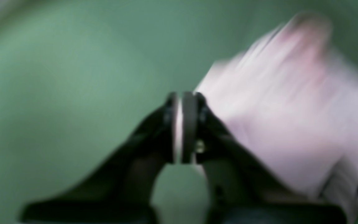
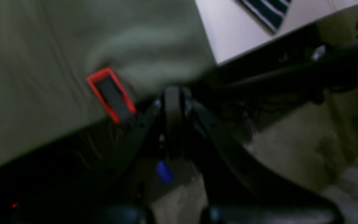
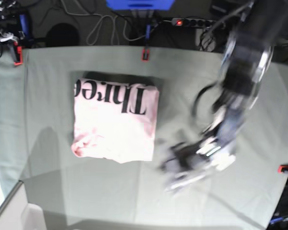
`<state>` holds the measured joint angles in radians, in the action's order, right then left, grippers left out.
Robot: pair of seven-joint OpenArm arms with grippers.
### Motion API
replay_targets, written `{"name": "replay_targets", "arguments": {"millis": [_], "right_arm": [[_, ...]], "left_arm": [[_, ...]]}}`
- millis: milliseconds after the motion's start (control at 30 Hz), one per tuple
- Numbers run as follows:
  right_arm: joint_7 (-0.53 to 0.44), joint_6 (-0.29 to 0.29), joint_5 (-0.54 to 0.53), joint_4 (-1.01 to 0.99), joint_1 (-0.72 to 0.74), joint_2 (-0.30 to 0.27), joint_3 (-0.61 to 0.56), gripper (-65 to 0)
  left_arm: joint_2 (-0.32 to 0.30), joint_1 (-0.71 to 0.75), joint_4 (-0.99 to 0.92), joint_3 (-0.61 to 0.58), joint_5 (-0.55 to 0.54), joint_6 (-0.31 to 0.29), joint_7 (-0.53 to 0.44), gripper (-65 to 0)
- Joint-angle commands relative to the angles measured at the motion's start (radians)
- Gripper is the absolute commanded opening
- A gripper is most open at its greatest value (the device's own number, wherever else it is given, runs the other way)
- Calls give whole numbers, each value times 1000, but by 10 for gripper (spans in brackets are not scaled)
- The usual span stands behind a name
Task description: Layout the t-shirt on the table in an organized manner, then fold the t-shirt properly
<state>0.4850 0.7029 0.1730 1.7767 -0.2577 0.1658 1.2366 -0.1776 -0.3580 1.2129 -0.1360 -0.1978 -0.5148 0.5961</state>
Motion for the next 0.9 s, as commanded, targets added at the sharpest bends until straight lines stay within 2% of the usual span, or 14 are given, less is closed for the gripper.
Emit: {"name": "replay_targets", "arguments": {"millis": [0, 200, 333, 433, 533, 667, 767, 867], "right_arm": [[-9, -5, -5, -10, -9, -9, 12, -650], [-9, -5, -5, -137, -13, -9, 7, -650], [-9, -5, -2, -271, -16, -9, 4, -650], [-13, -5, 56, -392, -16, -9, -4, -650], [-13, -5, 115, -524, -9, -19, -8, -650], [-22, -5, 124, -625, -16, -31, -62, -650], [-78, -5, 125, -699, -28, -33, -136, -650], [-191, -5, 125, -788, -41, -33, -223, -650]], "left_arm": [[0, 52, 94, 92, -13, -3, 5, -650], [-20, 477, 370, 526, -13, -5, 29, -642], [-18, 718, 473, 689, -12, -9, 29, -642], [2, 853, 466, 757, -12, -11, 22, -642], [26, 954, 376, 792, -12, -15, 6, -650], [22, 986, 153, 795, 7, -15, -103, -650], [22, 925, -86, 777, 94, -15, -245, -650], [19, 833, -350, 738, 229, -15, -371, -650]]}}
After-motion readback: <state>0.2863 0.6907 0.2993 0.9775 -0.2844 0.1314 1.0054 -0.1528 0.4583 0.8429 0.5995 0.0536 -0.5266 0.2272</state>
